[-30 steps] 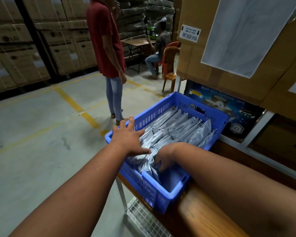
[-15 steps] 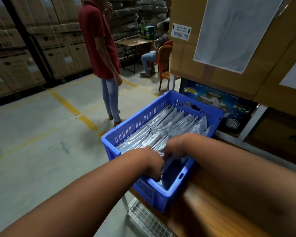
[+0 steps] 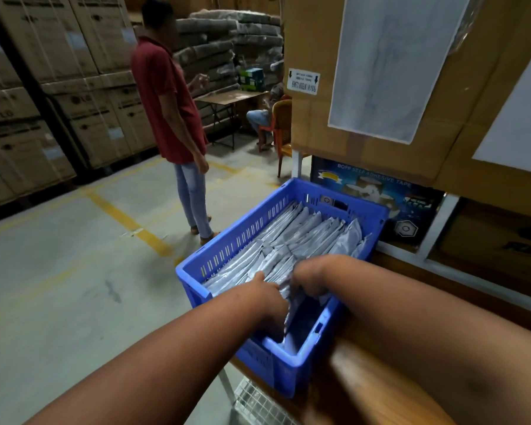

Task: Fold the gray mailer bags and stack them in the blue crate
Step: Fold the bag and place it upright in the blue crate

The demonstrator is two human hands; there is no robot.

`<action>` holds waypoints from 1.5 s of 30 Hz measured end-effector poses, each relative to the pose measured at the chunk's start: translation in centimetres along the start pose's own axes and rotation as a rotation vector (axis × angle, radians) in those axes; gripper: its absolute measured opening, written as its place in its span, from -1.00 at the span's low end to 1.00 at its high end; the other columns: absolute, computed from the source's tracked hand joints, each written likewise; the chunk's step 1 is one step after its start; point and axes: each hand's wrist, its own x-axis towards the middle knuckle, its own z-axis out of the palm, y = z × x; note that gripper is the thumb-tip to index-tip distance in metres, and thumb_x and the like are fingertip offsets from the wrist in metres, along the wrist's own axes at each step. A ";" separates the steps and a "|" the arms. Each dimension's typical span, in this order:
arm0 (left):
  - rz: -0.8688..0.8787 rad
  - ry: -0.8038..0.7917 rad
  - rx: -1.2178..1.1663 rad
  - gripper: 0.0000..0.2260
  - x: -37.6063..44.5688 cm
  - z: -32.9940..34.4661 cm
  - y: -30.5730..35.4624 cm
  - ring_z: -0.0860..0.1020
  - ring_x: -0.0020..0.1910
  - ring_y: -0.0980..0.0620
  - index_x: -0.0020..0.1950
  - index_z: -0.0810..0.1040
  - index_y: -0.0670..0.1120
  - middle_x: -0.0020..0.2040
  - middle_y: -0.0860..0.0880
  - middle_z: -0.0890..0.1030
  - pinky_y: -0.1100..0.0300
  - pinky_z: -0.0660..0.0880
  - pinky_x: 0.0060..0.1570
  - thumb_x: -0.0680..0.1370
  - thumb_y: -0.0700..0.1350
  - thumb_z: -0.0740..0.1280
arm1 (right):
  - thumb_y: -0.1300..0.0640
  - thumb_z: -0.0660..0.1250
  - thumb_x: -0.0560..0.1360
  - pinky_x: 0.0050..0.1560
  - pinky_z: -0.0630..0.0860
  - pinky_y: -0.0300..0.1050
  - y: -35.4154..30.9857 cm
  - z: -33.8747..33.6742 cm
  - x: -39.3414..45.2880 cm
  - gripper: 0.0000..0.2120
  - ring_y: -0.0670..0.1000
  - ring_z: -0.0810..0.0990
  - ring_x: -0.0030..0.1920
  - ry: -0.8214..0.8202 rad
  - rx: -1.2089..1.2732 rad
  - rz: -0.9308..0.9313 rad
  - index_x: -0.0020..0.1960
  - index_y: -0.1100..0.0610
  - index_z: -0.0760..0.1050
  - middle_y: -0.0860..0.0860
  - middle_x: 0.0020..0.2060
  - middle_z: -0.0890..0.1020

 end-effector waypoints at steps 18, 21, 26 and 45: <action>0.082 0.666 0.087 -0.59 -2.2 -12.1 10.4 0.39 0.45 -0.12 0.39 0.51 0.10 0.33 -0.04 0.49 -0.22 0.41 0.34 0.55 0.12 0.37 | -0.13 0.14 0.72 0.64 0.11 0.31 6.8 10.8 -22.2 -0.53 0.12 0.20 0.66 0.721 0.242 0.335 0.62 -0.11 0.31 0.02 0.64 0.28; 0.214 0.714 0.066 -0.61 -0.8 -14.7 17.8 0.35 0.51 -0.11 0.45 0.49 0.10 0.44 -0.04 0.46 -0.16 0.38 0.42 0.62 0.07 0.30 | -0.17 0.18 0.71 0.65 0.13 0.26 7.9 17.7 -26.5 -0.46 0.14 0.15 0.68 0.688 0.288 0.460 0.65 -0.08 0.25 0.08 0.67 0.23; 0.457 0.672 0.076 -0.60 1.9 -16.2 31.5 0.36 0.52 -0.12 0.47 0.47 0.12 0.50 -0.03 0.44 -0.16 0.39 0.40 0.65 0.14 0.28 | -0.15 0.19 0.70 0.66 0.02 0.29 8.6 30.7 -32.9 -0.42 0.14 0.05 0.71 0.542 0.444 0.639 0.68 -0.02 0.21 0.10 0.72 0.10; 0.536 0.535 0.104 -0.68 5.4 -18.1 51.9 0.51 0.25 -0.11 0.34 0.52 0.09 0.24 -0.02 0.54 -0.08 0.53 0.17 0.64 0.17 0.25 | -0.09 0.26 0.64 0.31 0.43 0.19 19.1 50.0 -44.0 -0.48 0.24 0.43 0.39 0.588 0.530 1.125 0.56 0.02 0.31 0.13 0.43 0.42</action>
